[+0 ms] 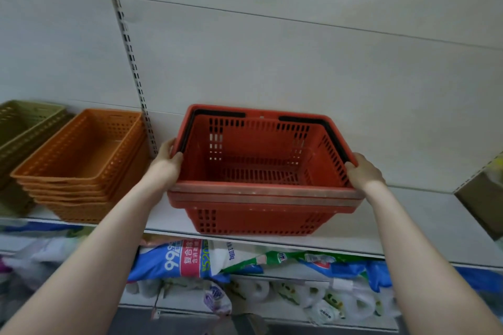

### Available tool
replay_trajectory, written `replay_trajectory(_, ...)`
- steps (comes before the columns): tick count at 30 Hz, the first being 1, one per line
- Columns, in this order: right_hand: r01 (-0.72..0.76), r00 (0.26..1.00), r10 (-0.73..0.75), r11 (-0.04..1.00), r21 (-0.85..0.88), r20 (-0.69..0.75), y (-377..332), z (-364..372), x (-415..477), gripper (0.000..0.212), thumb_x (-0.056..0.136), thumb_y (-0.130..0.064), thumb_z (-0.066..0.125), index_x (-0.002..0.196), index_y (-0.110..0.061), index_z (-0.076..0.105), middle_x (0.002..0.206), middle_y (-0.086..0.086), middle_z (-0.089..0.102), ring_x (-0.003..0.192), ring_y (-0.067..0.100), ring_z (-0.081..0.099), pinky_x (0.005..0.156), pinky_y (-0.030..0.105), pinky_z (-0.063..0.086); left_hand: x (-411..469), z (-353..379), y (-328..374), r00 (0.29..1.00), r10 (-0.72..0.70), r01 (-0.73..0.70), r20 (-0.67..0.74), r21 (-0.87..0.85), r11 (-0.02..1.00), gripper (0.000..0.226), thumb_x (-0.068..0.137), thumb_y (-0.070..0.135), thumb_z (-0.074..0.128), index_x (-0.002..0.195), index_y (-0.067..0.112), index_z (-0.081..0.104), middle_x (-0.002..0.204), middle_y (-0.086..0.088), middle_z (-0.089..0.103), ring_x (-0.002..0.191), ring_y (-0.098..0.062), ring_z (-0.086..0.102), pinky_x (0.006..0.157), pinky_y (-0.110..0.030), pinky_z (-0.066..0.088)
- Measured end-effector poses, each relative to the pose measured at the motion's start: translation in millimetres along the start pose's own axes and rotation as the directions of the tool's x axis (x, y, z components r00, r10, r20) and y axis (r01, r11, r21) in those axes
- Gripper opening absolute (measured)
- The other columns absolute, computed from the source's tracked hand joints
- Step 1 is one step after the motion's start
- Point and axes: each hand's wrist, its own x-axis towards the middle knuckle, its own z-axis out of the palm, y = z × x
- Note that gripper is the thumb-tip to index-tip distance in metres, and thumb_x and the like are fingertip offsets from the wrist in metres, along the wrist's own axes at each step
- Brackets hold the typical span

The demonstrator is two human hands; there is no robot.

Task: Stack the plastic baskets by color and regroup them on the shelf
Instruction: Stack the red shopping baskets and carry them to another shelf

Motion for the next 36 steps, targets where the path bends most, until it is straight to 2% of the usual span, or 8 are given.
replay_trajectory(6,0.021,0.976,-0.085,0.954,0.299,0.201,9,-13,13,0.032,0.095,-0.027,0.045,0.124,-0.017,0.057,0.109,0.016,0.071,0.096,0.034,0.069,0.091,0.051,0.054,-18,7,3,0.999,-0.040,0.040,-0.008,-0.049,0.998,0.046,0.100,0.013,0.040,0.144,0.026,0.037,0.123,-0.001,0.053,0.108,-0.022,0.053,0.091,-0.035,0.042)
replay_trajectory(10,-0.136,0.936,-0.054,0.856,0.499,0.347,28,-15,35,0.060,0.090,-0.069,0.042,0.115,-0.020,0.068,0.102,0.010,0.077,0.090,0.030,0.073,0.087,0.058,0.056,-31,4,-7,0.990,-0.142,0.139,-0.004,-0.150,0.979,0.044,0.089,0.021,0.050,0.131,0.032,0.042,0.117,-0.001,0.060,0.099,-0.026,0.063,0.089,-0.052,0.053)
replay_trajectory(14,-0.226,0.876,-0.162,0.694,0.684,0.454,29,-10,38,0.046,0.100,-0.051,0.040,0.111,-0.017,0.068,0.096,0.008,0.078,0.076,0.019,0.075,0.061,0.033,0.062,-42,8,-11,0.979,-0.199,0.203,0.044,-0.314,0.928,0.052,0.098,0.046,0.043,0.147,0.038,0.029,0.129,0.009,0.052,0.110,-0.020,0.060,0.096,-0.052,0.049)
replay_trajectory(17,-0.235,0.892,-0.161,0.634,0.737,0.423,35,-6,38,0.047,0.103,-0.049,0.034,0.112,-0.016,0.066,0.091,0.004,0.078,0.075,0.016,0.075,0.061,0.031,0.062,-49,7,-10,0.985,-0.135,0.164,0.104,-0.359,0.919,0.039,0.101,0.044,0.035,0.139,0.048,0.044,0.127,0.011,0.063,0.109,-0.016,0.066,0.094,-0.045,0.052)
replay_trajectory(25,-0.208,0.900,-0.168,0.647,0.734,0.403,65,-2,-14,0.031,0.098,-0.026,0.054,0.123,-0.011,0.063,0.084,0.006,0.079,0.069,0.019,0.076,0.056,0.030,0.060,-113,-16,-46,0.985,0.055,0.048,0.163,-0.568,0.821,0.039,0.100,0.030,0.043,0.138,0.029,0.053,0.133,-0.006,0.062,0.118,-0.022,0.062,0.098,-0.039,0.049)
replay_trajectory(31,-0.255,0.932,-0.063,0.586,0.769,0.357,62,6,-67,0.033,0.101,-0.023,0.049,0.129,-0.008,0.057,0.072,0.007,0.076,0.058,0.020,0.073,0.051,0.035,0.060,-131,-31,-50,1.000,-0.010,-0.005,-0.023,-0.571,0.821,0.038,0.096,0.026,0.053,0.132,0.020,0.059,0.125,-0.012,0.066,0.106,-0.025,0.066,0.083,-0.032,0.057)
replay_trajectory(34,-0.263,0.958,0.054,0.557,0.788,0.282,57,22,-86,0.039,0.098,-0.023,0.053,0.133,-0.008,0.056,0.084,0.013,0.075,0.064,0.024,0.073,0.053,0.037,0.060,-129,-23,-52,0.966,-0.052,-0.033,-0.253,-0.323,0.946,0.076,0.085,0.042,0.064,0.149,0.016,0.032,0.149,-0.011,0.044,0.133,-0.025,0.046,0.110,-0.046,0.039)
replay_trajectory(36,-0.238,0.970,0.088,0.531,0.813,0.226,46,33,-105,0.039,0.098,-0.022,0.052,0.135,-0.010,0.053,0.103,0.017,0.072,0.078,0.027,0.071,0.057,0.035,0.059,-137,-5,-50,0.970,-0.040,-0.023,-0.239,-0.256,0.966,0.116,0.070,0.060,0.066,0.155,0.018,0.000,0.162,-0.006,0.017,0.147,-0.019,0.022,0.119,-0.046,0.024)
